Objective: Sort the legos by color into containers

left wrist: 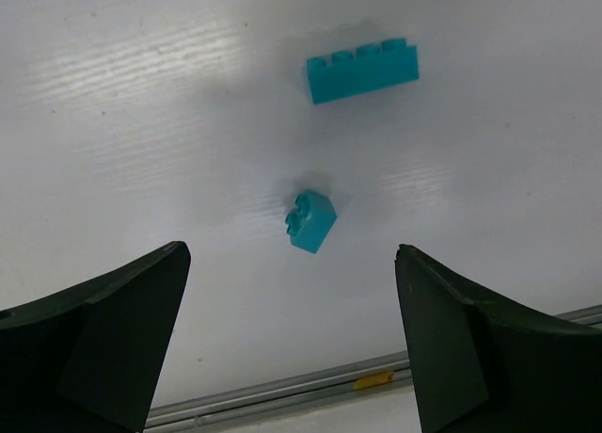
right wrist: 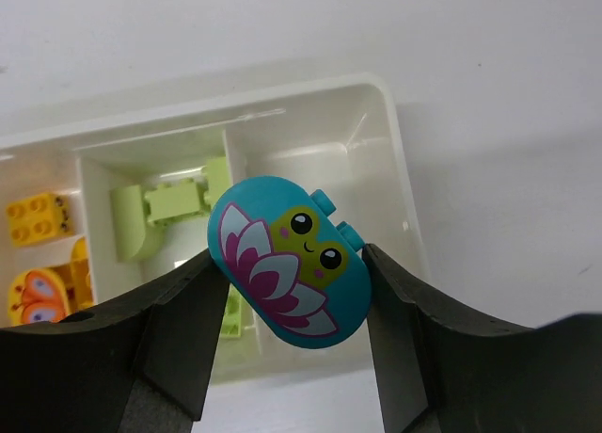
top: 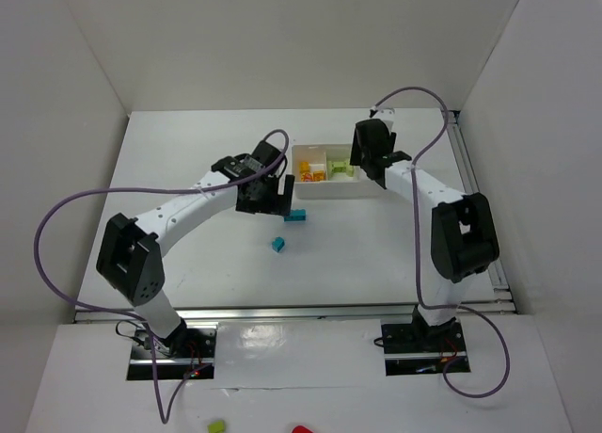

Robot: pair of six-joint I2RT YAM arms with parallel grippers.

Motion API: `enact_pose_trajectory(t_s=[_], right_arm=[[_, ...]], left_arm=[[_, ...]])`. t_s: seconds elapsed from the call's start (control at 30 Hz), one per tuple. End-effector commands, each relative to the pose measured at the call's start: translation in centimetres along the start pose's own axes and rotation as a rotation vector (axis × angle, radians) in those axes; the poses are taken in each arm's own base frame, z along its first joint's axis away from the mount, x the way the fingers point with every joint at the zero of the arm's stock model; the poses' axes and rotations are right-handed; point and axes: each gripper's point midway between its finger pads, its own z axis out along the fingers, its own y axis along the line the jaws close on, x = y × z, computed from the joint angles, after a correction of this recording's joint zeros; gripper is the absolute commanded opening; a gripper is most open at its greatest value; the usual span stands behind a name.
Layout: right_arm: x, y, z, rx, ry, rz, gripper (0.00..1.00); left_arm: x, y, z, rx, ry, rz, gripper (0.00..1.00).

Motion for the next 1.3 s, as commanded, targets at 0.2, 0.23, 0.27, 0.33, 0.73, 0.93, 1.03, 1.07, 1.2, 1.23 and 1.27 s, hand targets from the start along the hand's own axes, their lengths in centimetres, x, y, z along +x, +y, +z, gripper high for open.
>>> enact_pose_trajectory(t_s=[0.2, 0.23, 0.27, 0.33, 0.73, 0.93, 1.03, 1.07, 1.2, 1.23, 1.27], right_arm=[[-3.2, -0.1, 0.1, 0.013, -0.026, 0.056, 0.85], [-4.0, 0.6, -1.3, -0.025, -0.048, 0.071, 0.85], [-3.7, 1.4, -2.3, -0.057, -0.041, 0.061, 0.84], [-1.5, 3.0, -4.2, -0.123, -0.012, 0.026, 0.83], [11.8, 14.3, -14.9, -0.507, 0.185, -0.151, 0.93], [14.4, 17.9, -13.0, -0.467, 0.251, -0.078, 0.98], [14.3, 19.3, -11.6, -0.424, 0.260, -0.025, 0.99], [14.4, 19.6, -11.3, -0.422, 0.262, -0.026, 0.99], [15.2, 19.9, -9.9, -0.363, 0.279, -0.017, 0.99], [15.7, 19.7, -9.4, -0.339, 0.282, -0.028, 0.99], [15.7, 19.5, -9.2, -0.316, 0.283, -0.022, 0.99]], left_arm=[[3.7, 0.5, 0.1, 0.013, 0.036, 0.005, 1.00], [3.4, 0.6, -0.3, 0.012, 0.020, 0.003, 1.00], [3.1, 0.7, -0.7, 0.009, 0.003, 0.002, 1.00], [2.7, 1.8, -0.9, -0.004, -0.007, -0.027, 1.00], [-3.1, 8.6, -6.5, -0.056, -0.209, -0.250, 0.99], [-3.6, 9.5, -7.3, -0.058, -0.235, -0.279, 0.99], [-3.0, 9.7, -7.1, -0.062, -0.224, -0.279, 0.99], [-2.9, 9.5, -7.1, -0.054, -0.220, -0.278, 0.98], [-2.7, 9.6, -7.4, -0.051, -0.227, -0.278, 0.98], [-2.7, 9.6, -7.4, -0.051, -0.227, -0.278, 0.98], [-2.7, 9.6, -7.4, -0.051, -0.227, -0.278, 0.98]])
